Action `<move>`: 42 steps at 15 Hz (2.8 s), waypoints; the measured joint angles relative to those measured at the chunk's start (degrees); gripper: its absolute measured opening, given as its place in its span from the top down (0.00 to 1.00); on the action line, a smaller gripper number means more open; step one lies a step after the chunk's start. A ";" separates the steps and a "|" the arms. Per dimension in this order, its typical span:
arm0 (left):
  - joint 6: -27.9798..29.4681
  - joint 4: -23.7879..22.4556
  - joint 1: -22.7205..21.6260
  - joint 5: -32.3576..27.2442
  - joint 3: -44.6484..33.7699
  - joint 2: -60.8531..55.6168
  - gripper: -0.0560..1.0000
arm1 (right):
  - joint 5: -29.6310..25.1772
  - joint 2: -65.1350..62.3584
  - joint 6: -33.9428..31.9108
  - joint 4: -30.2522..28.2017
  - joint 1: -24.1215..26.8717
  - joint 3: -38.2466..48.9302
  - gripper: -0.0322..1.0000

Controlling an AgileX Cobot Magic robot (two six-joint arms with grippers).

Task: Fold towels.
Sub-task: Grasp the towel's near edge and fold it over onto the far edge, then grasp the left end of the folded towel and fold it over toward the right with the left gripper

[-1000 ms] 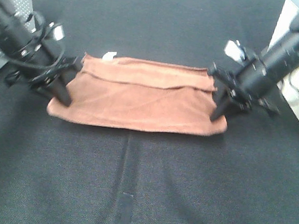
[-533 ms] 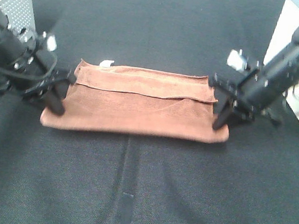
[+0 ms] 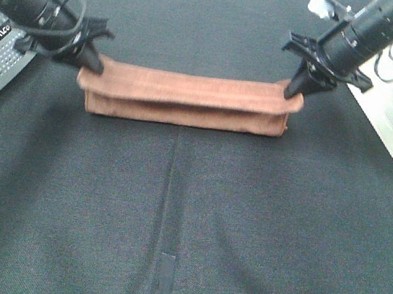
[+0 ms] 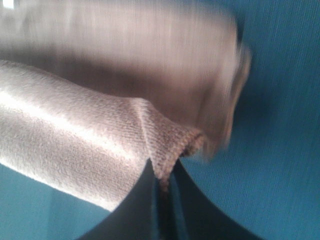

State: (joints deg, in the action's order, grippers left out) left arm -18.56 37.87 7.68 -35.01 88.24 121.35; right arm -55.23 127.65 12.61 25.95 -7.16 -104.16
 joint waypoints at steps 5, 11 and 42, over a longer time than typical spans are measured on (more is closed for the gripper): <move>1.15 -0.23 0.00 0.57 11.23 11.86 0.93 | 2.41 10.54 0.00 -0.46 0.00 -8.42 0.97; 4.07 -0.17 0.00 0.69 13.01 14.50 0.25 | 2.06 12.55 -2.64 -0.46 0.00 -9.63 0.37; 12.09 -4.81 -1.55 -5.61 13.18 4.24 0.89 | -6.88 4.07 -4.35 -2.06 0.00 -10.66 0.18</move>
State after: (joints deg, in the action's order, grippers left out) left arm -6.47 33.06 6.13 -40.62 101.41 125.59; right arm -62.11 131.72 8.25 23.89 -7.16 -114.82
